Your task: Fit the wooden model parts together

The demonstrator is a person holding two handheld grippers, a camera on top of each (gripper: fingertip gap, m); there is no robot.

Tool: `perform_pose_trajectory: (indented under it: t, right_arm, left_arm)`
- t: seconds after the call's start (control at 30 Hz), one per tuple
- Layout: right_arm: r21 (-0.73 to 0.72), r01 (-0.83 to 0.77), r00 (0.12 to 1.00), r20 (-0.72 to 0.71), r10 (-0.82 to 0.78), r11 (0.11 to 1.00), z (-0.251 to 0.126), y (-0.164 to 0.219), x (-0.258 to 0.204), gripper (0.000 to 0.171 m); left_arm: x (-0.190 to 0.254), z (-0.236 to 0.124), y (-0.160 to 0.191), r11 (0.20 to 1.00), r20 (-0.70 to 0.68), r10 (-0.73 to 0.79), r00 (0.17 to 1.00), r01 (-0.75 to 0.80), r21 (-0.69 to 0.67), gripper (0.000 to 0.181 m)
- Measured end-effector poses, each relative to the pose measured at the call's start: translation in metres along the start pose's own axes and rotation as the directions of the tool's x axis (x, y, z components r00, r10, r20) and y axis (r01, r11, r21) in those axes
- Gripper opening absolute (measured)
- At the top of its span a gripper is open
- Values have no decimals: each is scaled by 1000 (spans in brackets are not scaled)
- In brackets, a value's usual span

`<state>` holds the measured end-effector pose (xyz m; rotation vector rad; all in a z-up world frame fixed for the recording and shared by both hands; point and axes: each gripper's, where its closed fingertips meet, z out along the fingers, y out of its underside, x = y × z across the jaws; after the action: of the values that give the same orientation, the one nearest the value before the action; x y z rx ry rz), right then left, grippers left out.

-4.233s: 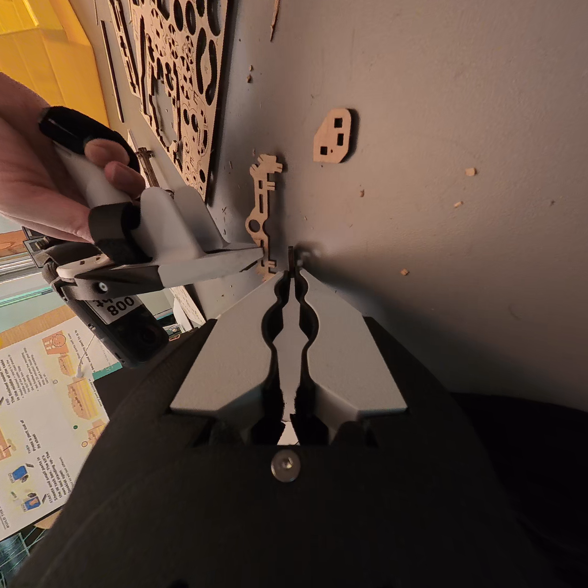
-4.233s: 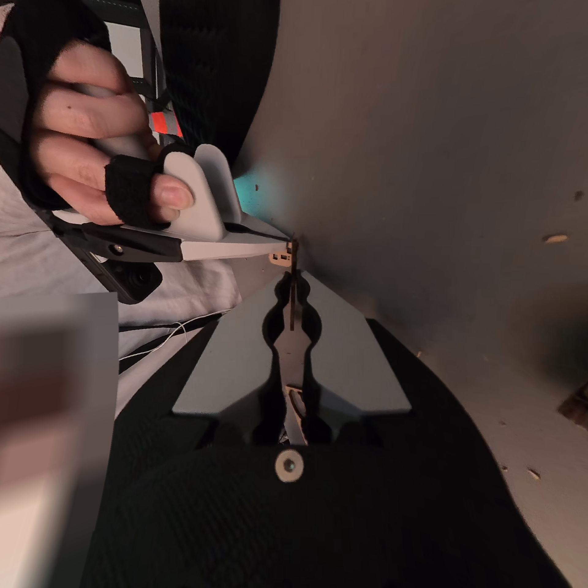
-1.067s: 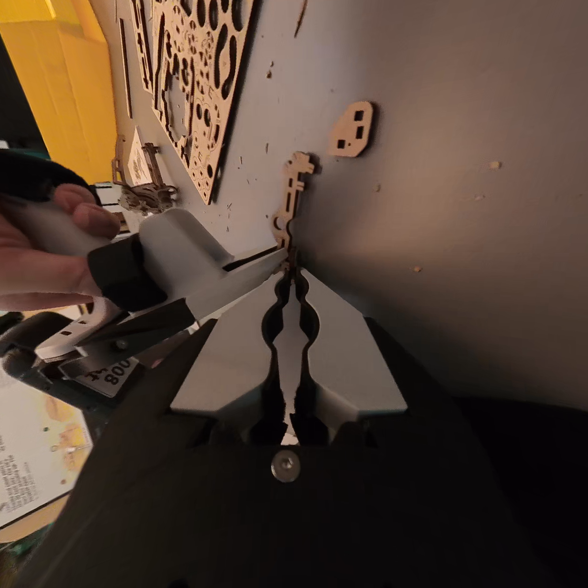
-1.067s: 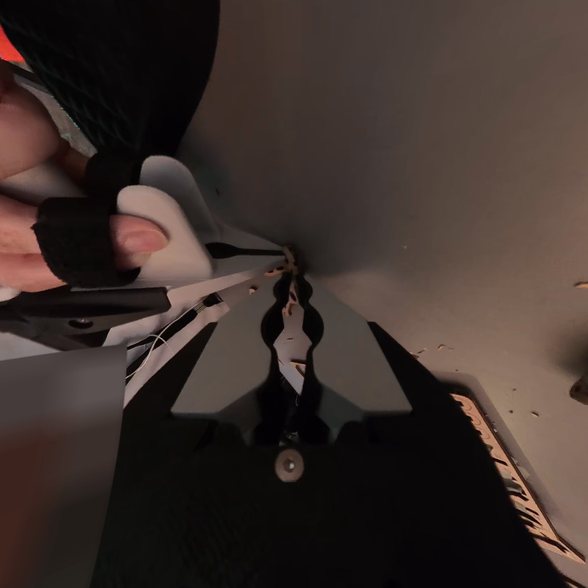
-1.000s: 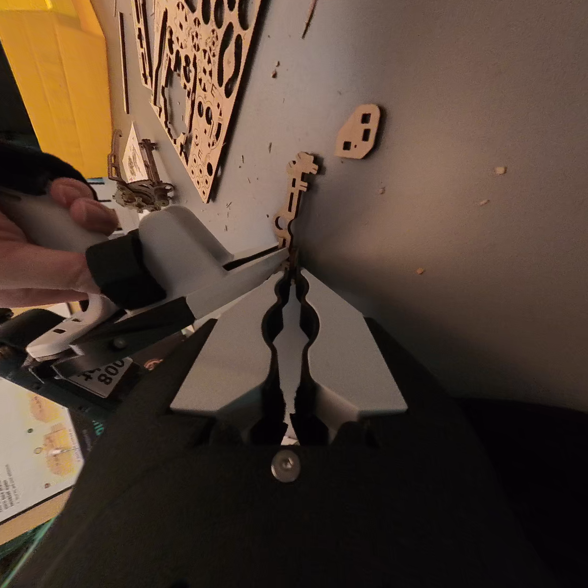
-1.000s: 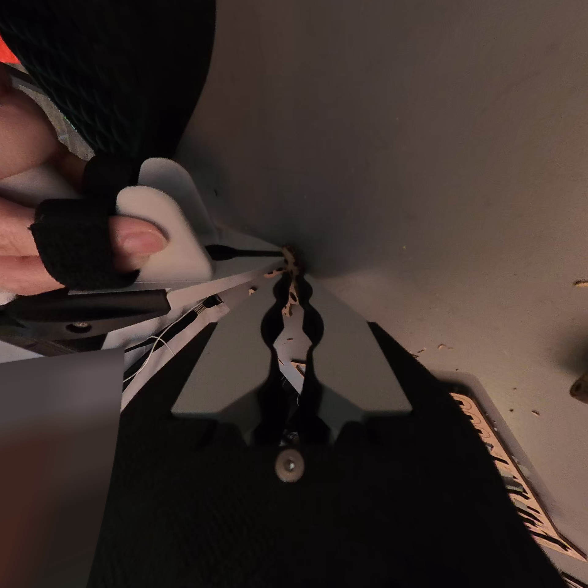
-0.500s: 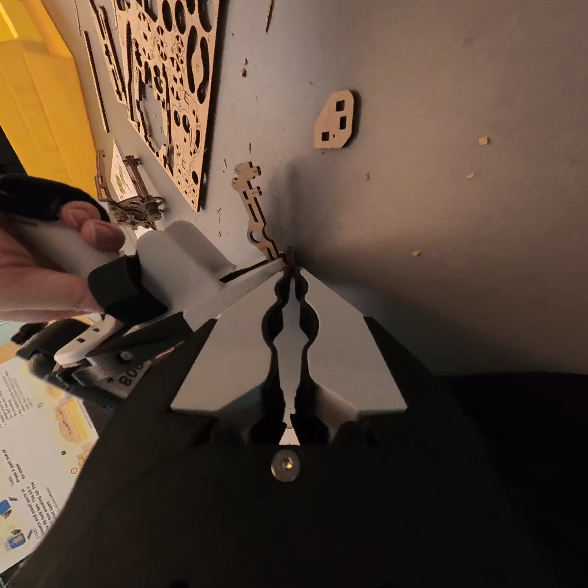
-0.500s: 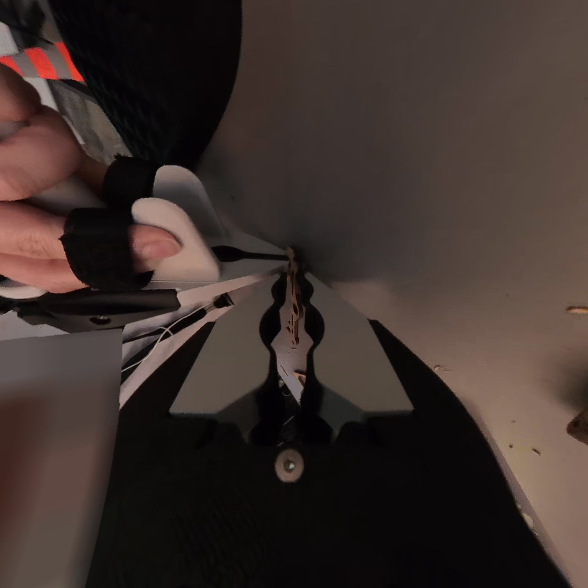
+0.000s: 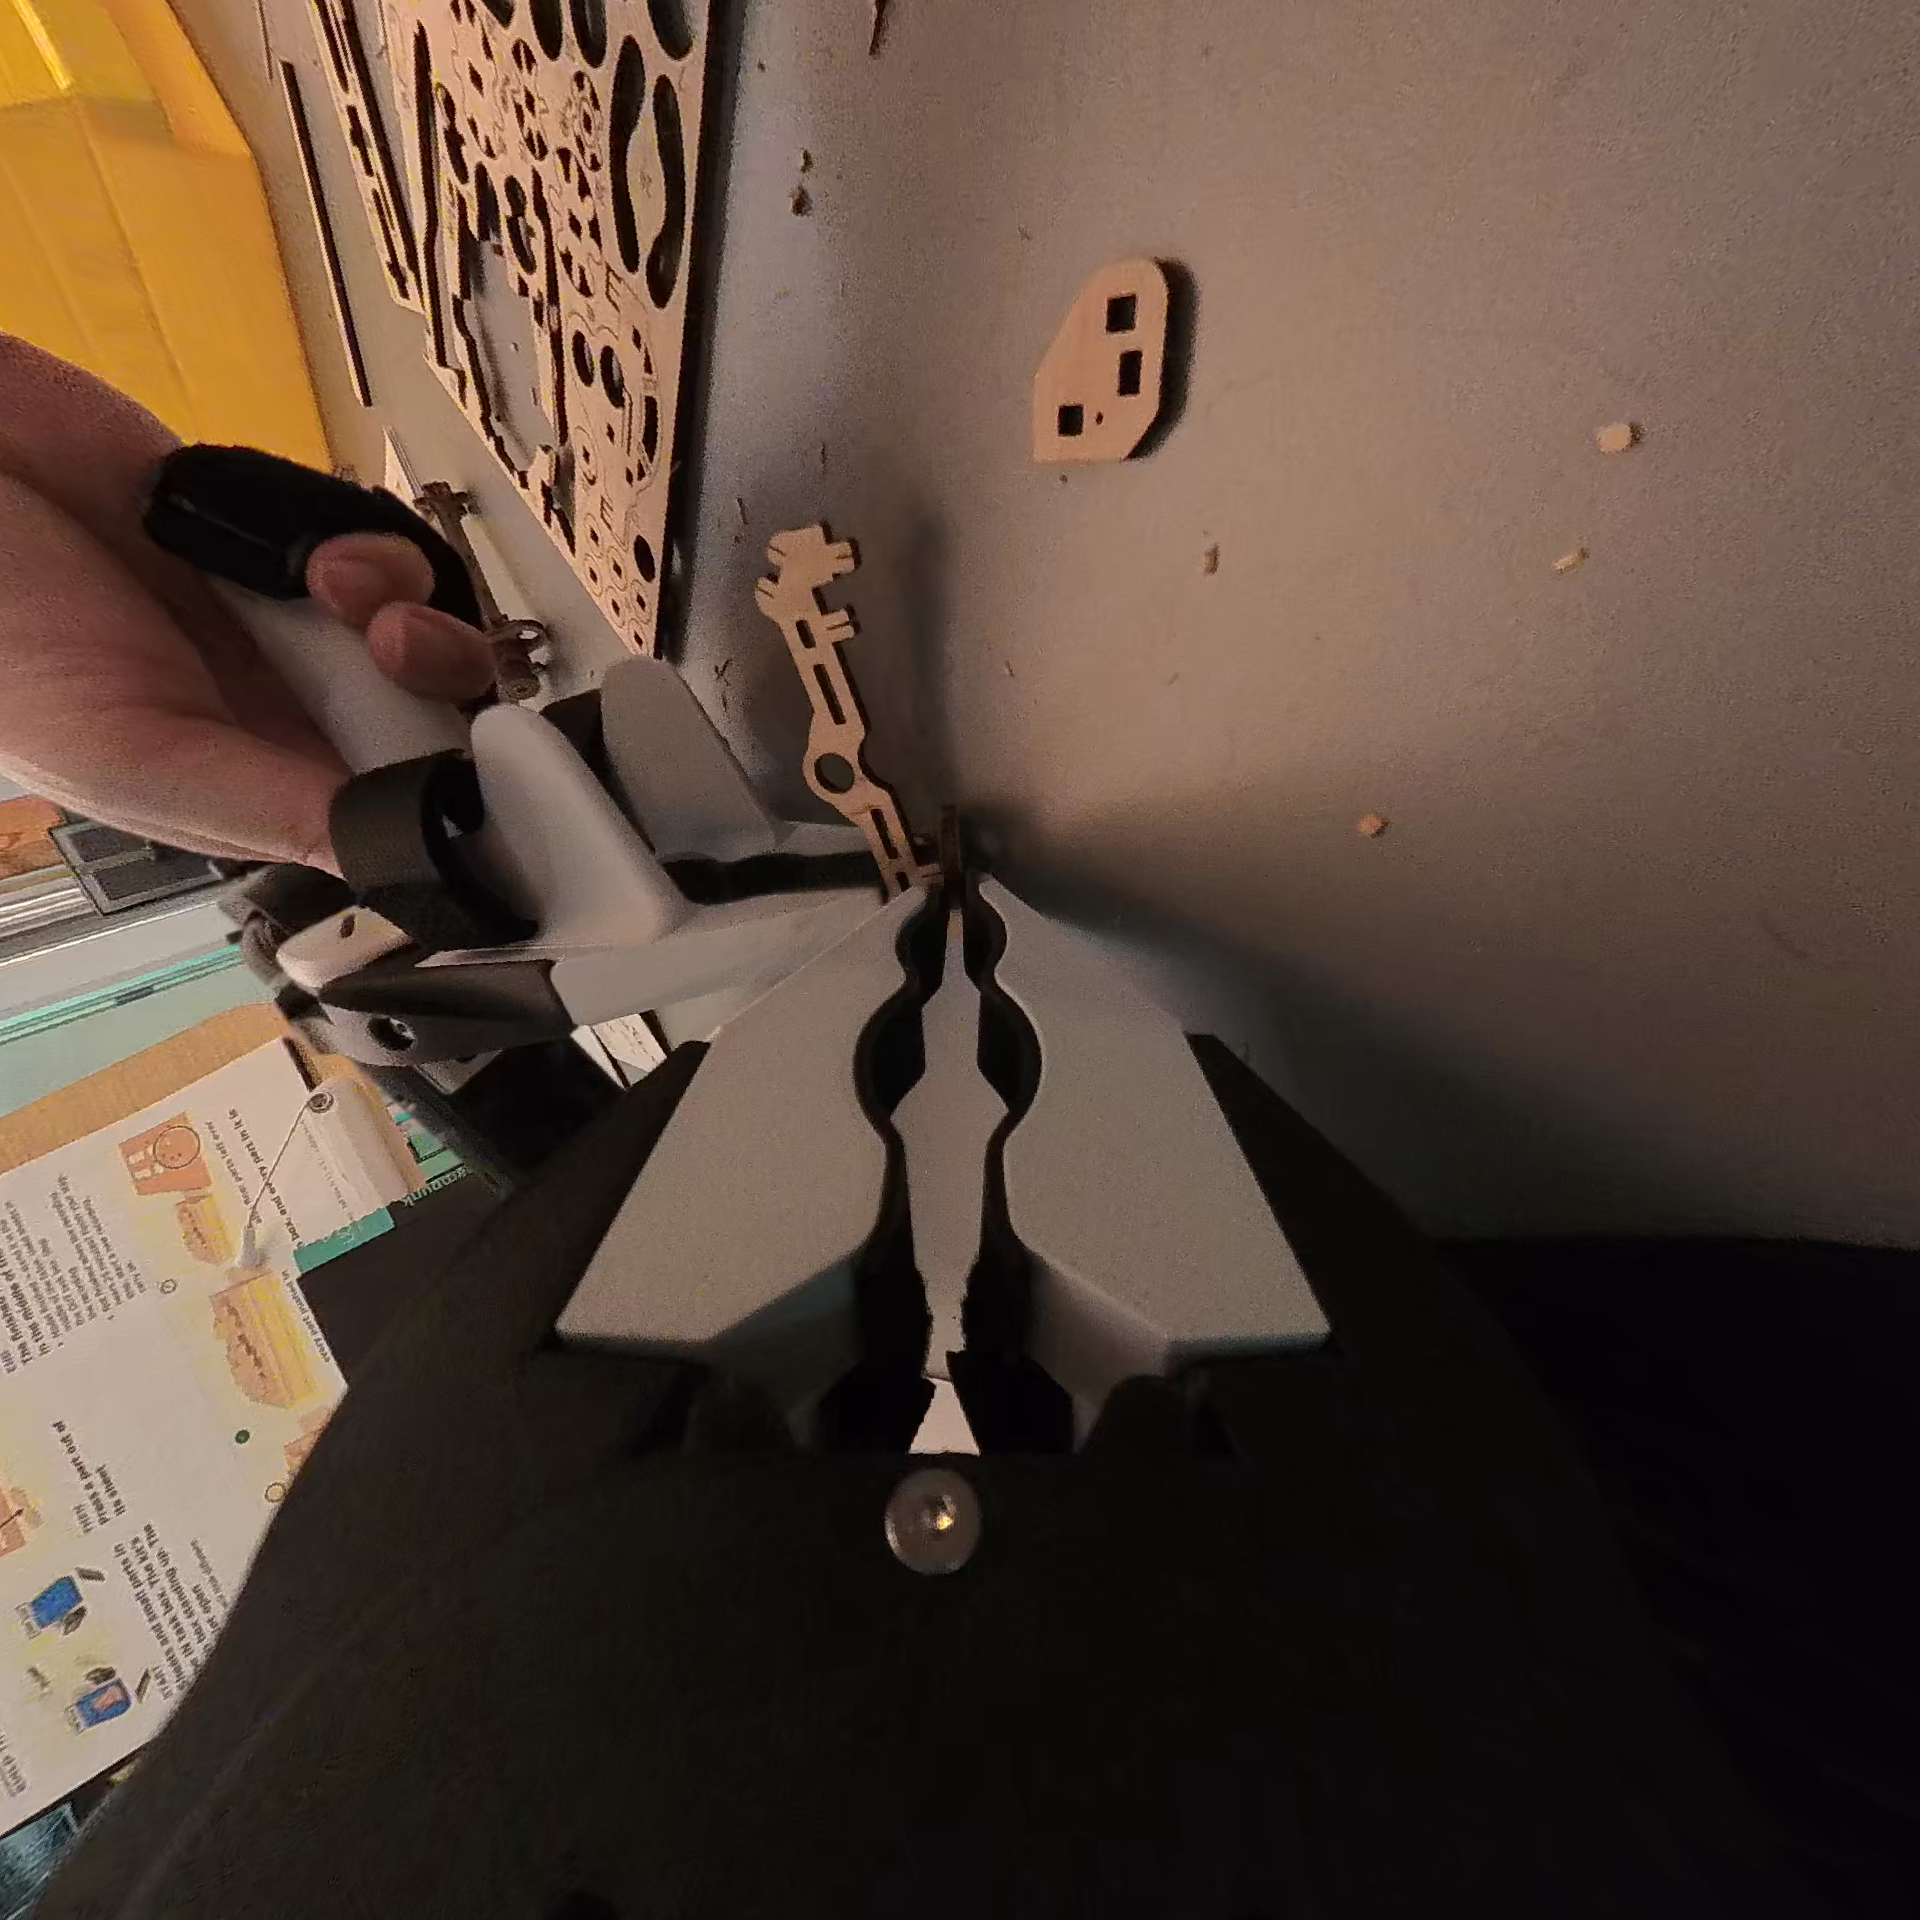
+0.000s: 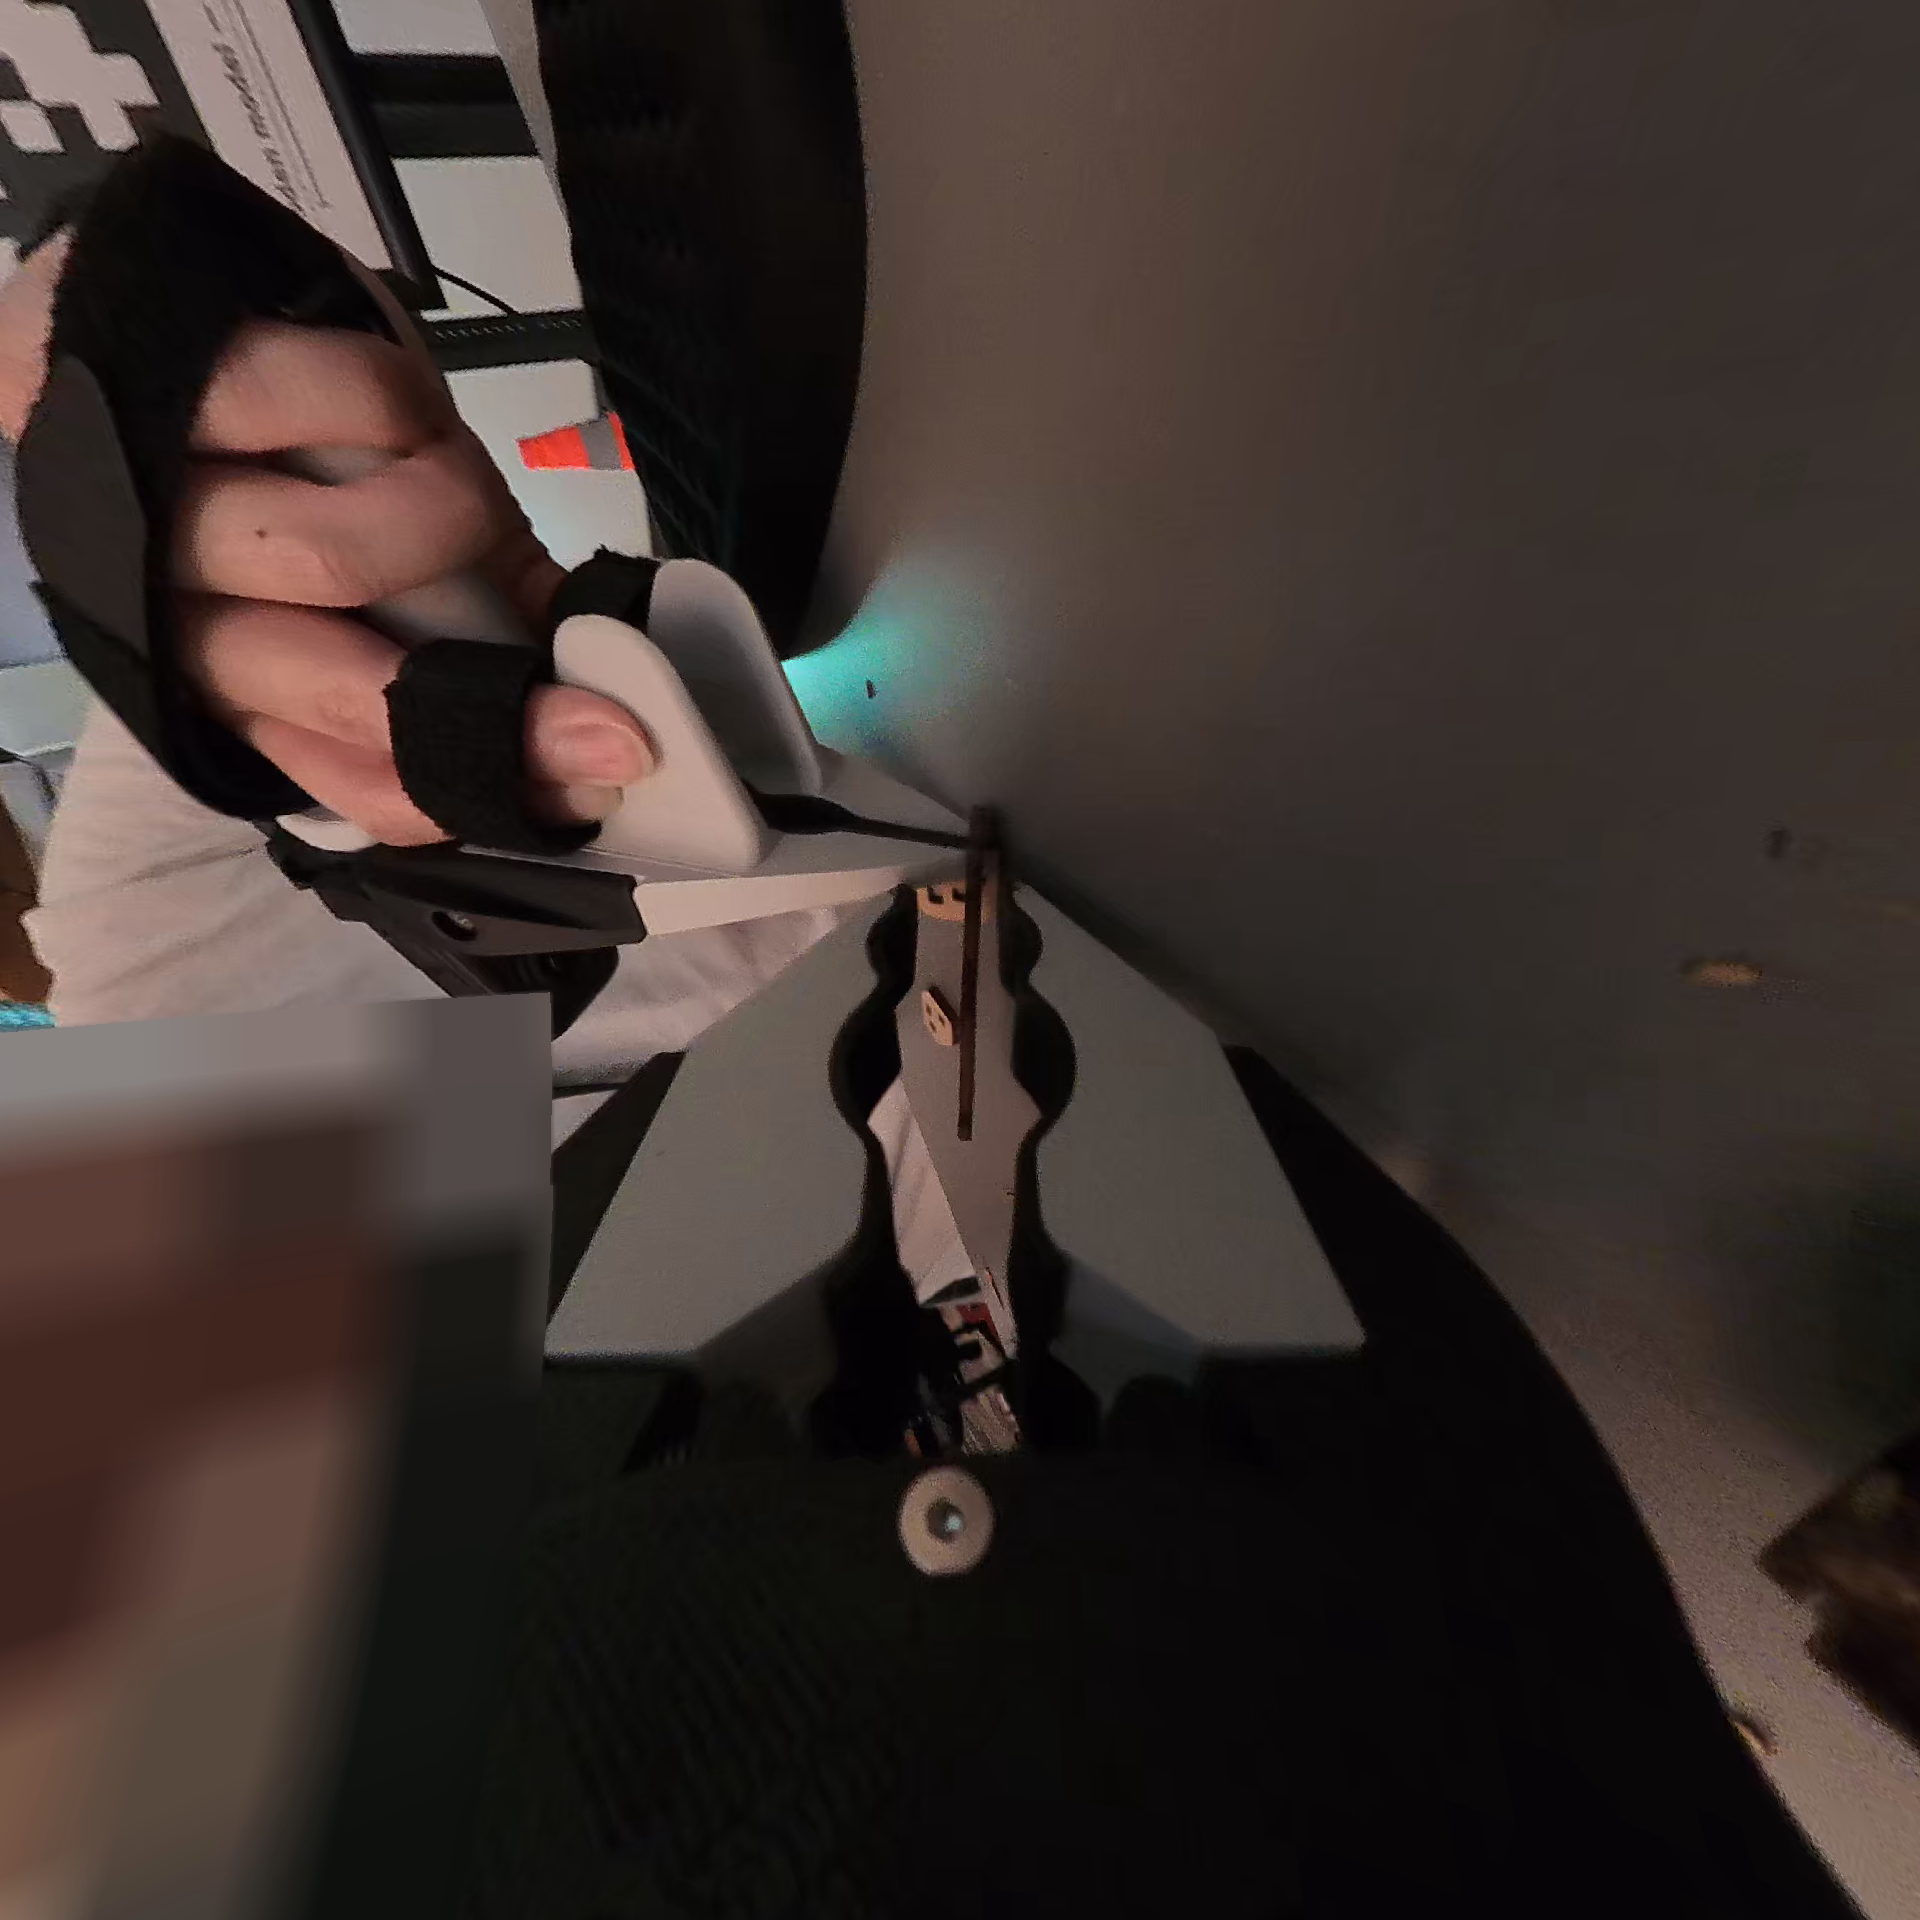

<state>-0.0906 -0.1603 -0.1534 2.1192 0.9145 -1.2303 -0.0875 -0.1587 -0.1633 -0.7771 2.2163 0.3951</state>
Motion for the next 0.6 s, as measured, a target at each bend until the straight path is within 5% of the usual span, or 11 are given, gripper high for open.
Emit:
perform_pose_trajectory:
  t: [0.13,0.6]
  right_arm:
    - [35,7,1000,10,-7,999,-4,-4,4,2]
    - [42,70,996,-53,-68,997,-1,2,5,2]
  left_arm:
    - [0,0,-1,1000,2,3,1000,-3,-2,1]
    - [-2,1,-1,999,5,-53,999,53,-2,1]
